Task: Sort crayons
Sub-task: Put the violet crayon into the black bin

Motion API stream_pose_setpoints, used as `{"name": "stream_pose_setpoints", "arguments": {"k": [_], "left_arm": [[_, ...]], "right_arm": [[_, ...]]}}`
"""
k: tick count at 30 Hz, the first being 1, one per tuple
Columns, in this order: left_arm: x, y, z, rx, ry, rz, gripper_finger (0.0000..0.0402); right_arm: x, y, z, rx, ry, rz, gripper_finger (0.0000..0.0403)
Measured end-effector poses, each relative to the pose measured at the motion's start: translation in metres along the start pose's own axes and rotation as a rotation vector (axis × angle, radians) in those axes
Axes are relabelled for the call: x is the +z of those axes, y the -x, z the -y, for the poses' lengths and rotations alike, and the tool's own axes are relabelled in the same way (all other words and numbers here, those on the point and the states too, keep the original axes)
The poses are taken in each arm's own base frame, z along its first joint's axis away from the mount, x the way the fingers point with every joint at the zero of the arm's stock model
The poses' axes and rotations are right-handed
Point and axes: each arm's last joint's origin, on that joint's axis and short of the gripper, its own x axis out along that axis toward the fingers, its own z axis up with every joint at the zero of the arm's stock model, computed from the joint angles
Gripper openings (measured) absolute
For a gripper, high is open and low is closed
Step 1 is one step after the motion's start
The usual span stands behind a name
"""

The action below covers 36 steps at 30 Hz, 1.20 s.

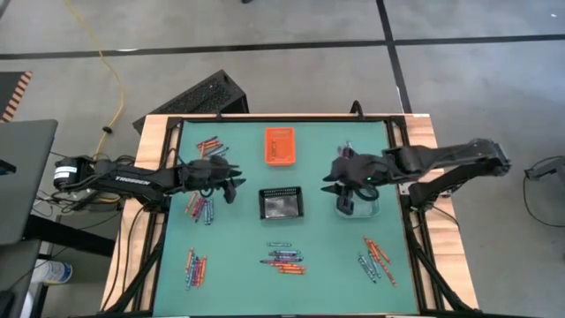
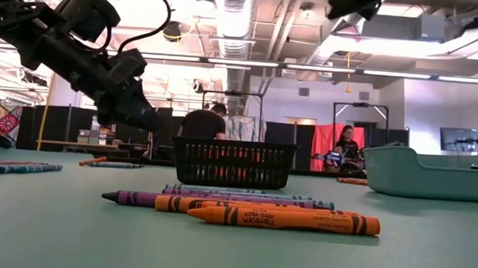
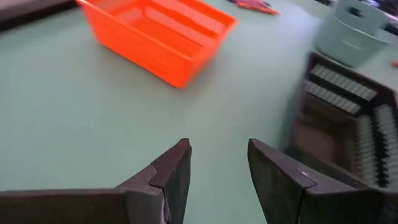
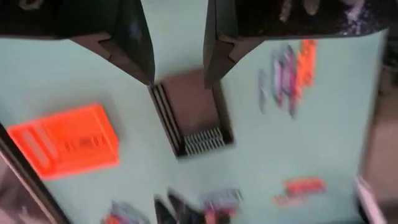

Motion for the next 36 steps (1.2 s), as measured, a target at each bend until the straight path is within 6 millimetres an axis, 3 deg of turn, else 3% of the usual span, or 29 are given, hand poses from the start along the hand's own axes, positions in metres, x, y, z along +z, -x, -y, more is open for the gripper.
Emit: {"name": "stream_pose_setpoints", "arguments": {"k": [5,11,18,22,27,31,36], "left_arm": [[-0.006,0.001,0.005,-0.031,-0.104,-0.049,0.0148],[-0.016,0.007,0.028,-0.155,-0.017,-0.098,0.0148],[-0.030,0.023,0.063,-0.282,0.029,-0.154,0.0148],[-0.027,0.038,0.094,-0.378,0.010,-0.157,0.0148],[-0.019,0.059,0.125,-0.285,-0.061,-0.190,0.0148],[-0.016,0.065,0.143,-0.214,-0.078,-0.251,0.0148],[-0.023,0.053,0.173,-0.276,-0.217,-0.324,0.0148]], "right_arm": [[-0.015,-0.020,-0.008,0.015,-0.006,-0.017,0.0128],[-0.024,-0.052,-0.028,0.045,0.003,-0.052,0.0128],[-0.046,-0.069,-0.086,0.077,0.139,-0.028,0.0128],[-0.066,-0.064,-0.129,0.005,0.264,0.095,0.0128],[-0.093,-0.056,-0.171,-0.058,0.322,0.230,0.0128],[-0.107,-0.066,-0.188,-0.067,0.322,0.257,0.0128],[-0.121,-0.089,-0.196,-0.087,0.324,0.237,0.0128]]}}
